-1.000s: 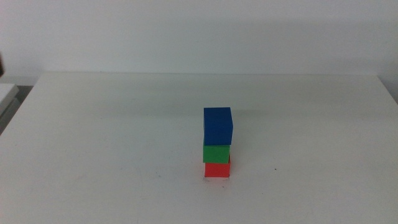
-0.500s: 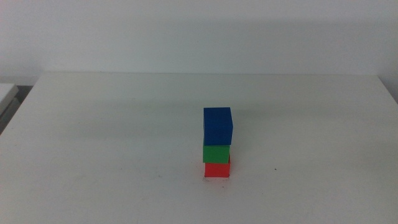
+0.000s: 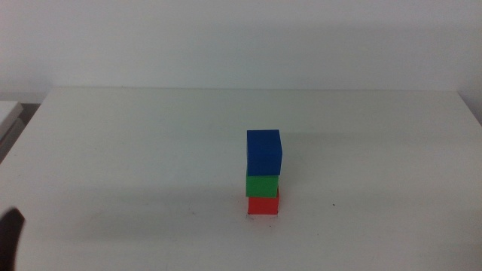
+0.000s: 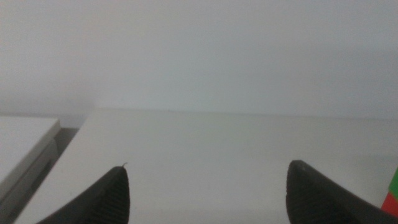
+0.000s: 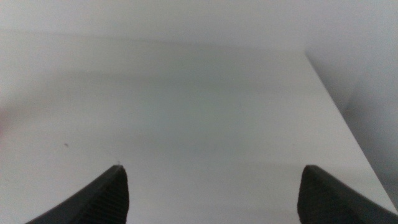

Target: Stack red cubes first, then green, then blue cubes in a specific spot.

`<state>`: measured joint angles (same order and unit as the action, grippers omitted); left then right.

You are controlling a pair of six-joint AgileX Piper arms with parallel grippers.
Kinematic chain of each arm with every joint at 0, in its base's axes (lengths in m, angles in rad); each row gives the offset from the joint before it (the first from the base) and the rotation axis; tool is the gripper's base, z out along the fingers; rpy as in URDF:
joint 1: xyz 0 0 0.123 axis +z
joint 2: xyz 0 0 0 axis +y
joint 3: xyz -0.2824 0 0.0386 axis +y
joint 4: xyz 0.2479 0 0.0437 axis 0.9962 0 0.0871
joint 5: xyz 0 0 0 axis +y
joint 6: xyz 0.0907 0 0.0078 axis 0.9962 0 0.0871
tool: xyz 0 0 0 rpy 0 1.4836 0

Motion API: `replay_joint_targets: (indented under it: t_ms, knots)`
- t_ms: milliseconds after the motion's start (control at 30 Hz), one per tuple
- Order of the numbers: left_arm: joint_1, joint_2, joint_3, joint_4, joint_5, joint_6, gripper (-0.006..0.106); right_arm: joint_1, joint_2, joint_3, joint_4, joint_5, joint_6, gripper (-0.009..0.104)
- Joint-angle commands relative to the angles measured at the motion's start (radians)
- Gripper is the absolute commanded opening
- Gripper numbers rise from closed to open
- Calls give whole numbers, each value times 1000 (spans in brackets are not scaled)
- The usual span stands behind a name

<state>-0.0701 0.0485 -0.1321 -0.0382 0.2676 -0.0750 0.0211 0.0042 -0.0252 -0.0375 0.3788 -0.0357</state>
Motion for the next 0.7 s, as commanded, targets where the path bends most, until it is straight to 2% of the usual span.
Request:
replay_joint_targets:
  t_ms: [0,100,633,667]
  knots:
    - [3,-49,56,-13,-25,-2,82,-19,-4,25,-15,-36,-4,93]
    - [4,-49,102,-14,-46,-2,82,-24,-4,25,0,-82,-4,93]
    - [22,-49,132,-14,-81,-2,82,-24,-4,25,0,-62,-3,93]
    - [22,-49,132,12,-81,-2,82,-24,-4,25,0,-62,-3,93]
